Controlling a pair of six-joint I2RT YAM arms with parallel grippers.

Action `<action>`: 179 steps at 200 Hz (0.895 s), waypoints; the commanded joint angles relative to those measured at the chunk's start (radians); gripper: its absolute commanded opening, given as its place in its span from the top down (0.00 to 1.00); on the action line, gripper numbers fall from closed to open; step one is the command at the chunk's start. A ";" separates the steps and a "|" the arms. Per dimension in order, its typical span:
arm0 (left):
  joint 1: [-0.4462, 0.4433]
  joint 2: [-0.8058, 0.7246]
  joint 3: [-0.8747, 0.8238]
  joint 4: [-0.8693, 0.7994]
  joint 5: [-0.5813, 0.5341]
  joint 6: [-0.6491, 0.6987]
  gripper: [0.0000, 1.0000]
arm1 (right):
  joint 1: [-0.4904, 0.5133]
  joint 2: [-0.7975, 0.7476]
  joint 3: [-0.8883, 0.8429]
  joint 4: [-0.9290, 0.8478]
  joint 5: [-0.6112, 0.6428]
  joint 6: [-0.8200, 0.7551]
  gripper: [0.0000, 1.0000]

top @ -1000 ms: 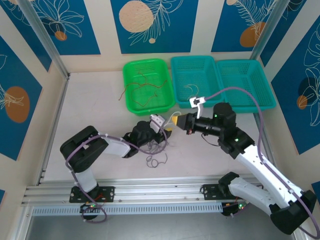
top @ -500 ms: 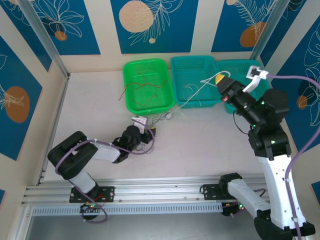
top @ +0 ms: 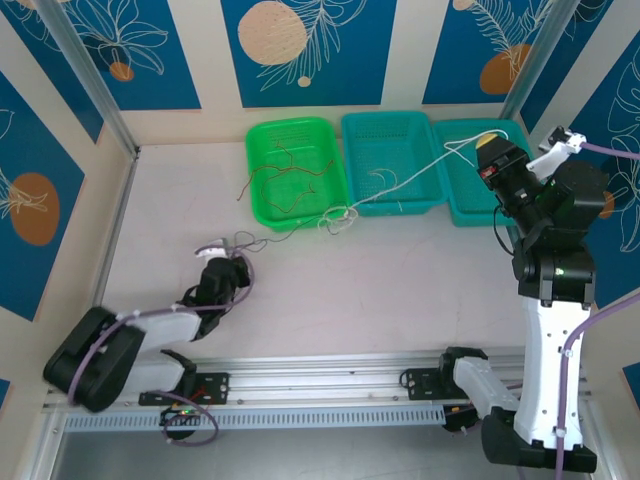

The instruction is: Untangle the cables

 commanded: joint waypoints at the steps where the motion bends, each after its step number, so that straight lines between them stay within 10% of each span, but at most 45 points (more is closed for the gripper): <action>1: 0.049 -0.172 -0.029 -0.231 -0.132 0.017 0.89 | -0.030 -0.009 -0.030 0.010 -0.076 0.065 1.00; 36: 0.173 -0.358 -0.081 -0.368 -0.063 -0.022 0.95 | -0.073 -0.029 -0.097 0.011 -0.083 0.099 1.00; 107: 0.234 -0.252 0.017 -0.427 0.017 -0.021 0.90 | -0.231 -0.098 -0.186 -0.116 -0.121 0.129 1.00; 145: 0.228 -0.295 0.032 -0.250 0.239 0.112 0.30 | -0.163 -0.082 -0.358 0.030 -0.339 0.121 1.00; 179: 0.189 -0.391 0.116 -0.235 0.359 0.218 0.14 | 0.013 -0.005 -0.391 -0.030 -0.325 -0.006 1.00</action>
